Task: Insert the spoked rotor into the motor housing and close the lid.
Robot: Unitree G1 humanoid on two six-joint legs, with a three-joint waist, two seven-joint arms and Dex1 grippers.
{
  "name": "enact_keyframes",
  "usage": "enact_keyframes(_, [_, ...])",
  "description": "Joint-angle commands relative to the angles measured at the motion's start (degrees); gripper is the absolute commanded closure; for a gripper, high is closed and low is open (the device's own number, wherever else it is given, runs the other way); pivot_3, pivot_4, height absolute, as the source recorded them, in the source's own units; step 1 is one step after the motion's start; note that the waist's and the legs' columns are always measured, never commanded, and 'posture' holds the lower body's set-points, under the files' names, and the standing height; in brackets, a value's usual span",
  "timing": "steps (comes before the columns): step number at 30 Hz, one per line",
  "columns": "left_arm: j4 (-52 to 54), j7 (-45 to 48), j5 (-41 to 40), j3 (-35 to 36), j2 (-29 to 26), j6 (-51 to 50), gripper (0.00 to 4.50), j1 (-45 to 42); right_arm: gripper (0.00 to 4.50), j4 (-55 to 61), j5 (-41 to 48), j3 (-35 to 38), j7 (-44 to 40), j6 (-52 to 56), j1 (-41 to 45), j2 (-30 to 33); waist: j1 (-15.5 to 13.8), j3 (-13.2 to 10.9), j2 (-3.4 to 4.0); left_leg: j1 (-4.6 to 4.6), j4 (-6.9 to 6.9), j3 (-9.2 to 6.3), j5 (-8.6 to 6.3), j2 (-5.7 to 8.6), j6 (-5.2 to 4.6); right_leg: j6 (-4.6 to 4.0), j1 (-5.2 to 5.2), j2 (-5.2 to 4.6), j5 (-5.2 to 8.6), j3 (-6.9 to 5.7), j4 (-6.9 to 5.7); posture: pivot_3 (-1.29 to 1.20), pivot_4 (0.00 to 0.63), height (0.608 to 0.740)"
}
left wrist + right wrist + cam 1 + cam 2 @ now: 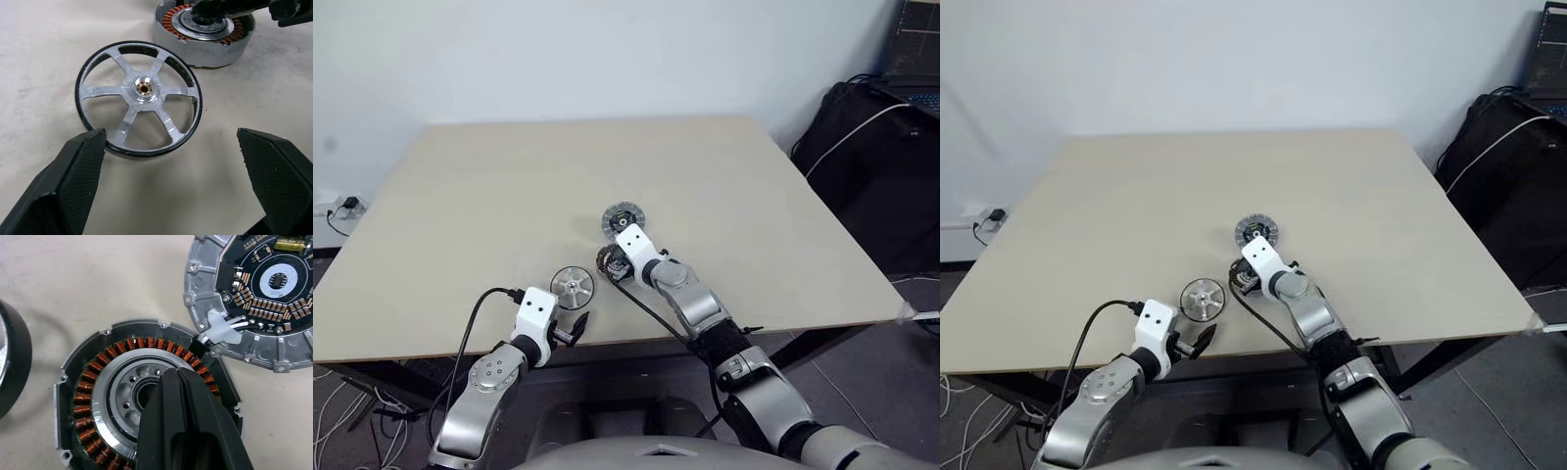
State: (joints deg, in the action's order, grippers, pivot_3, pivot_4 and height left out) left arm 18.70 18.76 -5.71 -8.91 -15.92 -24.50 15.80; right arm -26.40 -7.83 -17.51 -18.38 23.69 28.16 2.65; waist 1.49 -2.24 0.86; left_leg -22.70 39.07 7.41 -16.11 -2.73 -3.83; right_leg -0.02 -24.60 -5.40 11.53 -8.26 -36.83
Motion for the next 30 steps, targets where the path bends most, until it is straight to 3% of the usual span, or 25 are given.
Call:
enact_keyframes(1, [3.18, -0.11, -0.35, 0.85, 0.10, 0.84, 0.00, -0.52, 4.45, 1.01, 0.35, 1.17, -0.07, -0.42, 0.13, 0.38, 0.02, 0.00, 0.00, 0.00, 0.00, 0.00, 0.00, 0.00, 0.00, 0.00, 0.00, -0.01, 0.00, 0.00, 0.00, 0.00, 0.000, 0.740])
enact_keyframes(6, [3.29, -1.00, 0.19, 1.30, 0.63, 2.55, 0.00, -0.24, 4.45, 9.17, 3.54, 3.52, -1.52, -1.59, -2.05, 0.47, -0.07, -0.01, 0.01, -0.06, -0.01, -0.01, 0.00, 0.00, 0.00, 0.00, -0.04, -0.01, 0.00, 0.00, 0.00, 0.00, 0.000, 0.740])
enact_keyframes(10, [1.55, -7.66, 2.00, 5.06, 3.97, 7.60, 0.00, -0.28, 4.45, 17.90, 4.67, 3.38, -4.10, 0.81, -5.29, 2.81, -0.08, -0.01, 0.00, -0.17, -0.01, 0.00, -0.01, 0.00, -0.02, 0.02, -0.05, -0.03, -0.01, 0.03, 0.03, 0.00, 0.000, 0.740])
enact_keyframes(14, [0.50, -10.64, -1.51, 9.35, 8.24, 4.24, 0.00, -0.92, 4.45, 24.55, 5.32, 3.48, -5.21, 3.59, -7.94, 5.02, -0.24, -0.02, -0.02, -0.13, 0.00, -0.06, -0.02, 0.00, -0.03, 0.01, -0.05, -0.04, 0.00, -0.04, 0.04, 0.00, 0.000, 0.740])
enact_keyframes(22, [-4.86, -6.65, -13.86, 14.84, 11.15, -7.79, 0.00, -5.46, 4.45, 34.37, 5.96, 3.29, -6.85, 6.97, -12.48, 8.92, -0.43, -0.11, -0.19, -0.14, 0.05, -0.15, -0.01, 0.04, -0.06, 0.01, -0.02, -0.02, 0.00, -0.14, 0.05, 0.00, 0.000, 0.740])
enact_keyframes(30, [-7.00, -6.47, -21.14, 17.48, 13.38, -15.24, 0.00, -9.75, 4.45, 39.36, 6.67, 3.58, -6.94, 9.15, -15.77, 11.62, -0.40, -0.16, -0.36, -0.15, 0.06, -0.18, -0.01, 0.07, -0.07, 0.02, 0.01, 0.15, 0.00, -0.15, 0.06, 0.00, 0.000, 0.740])
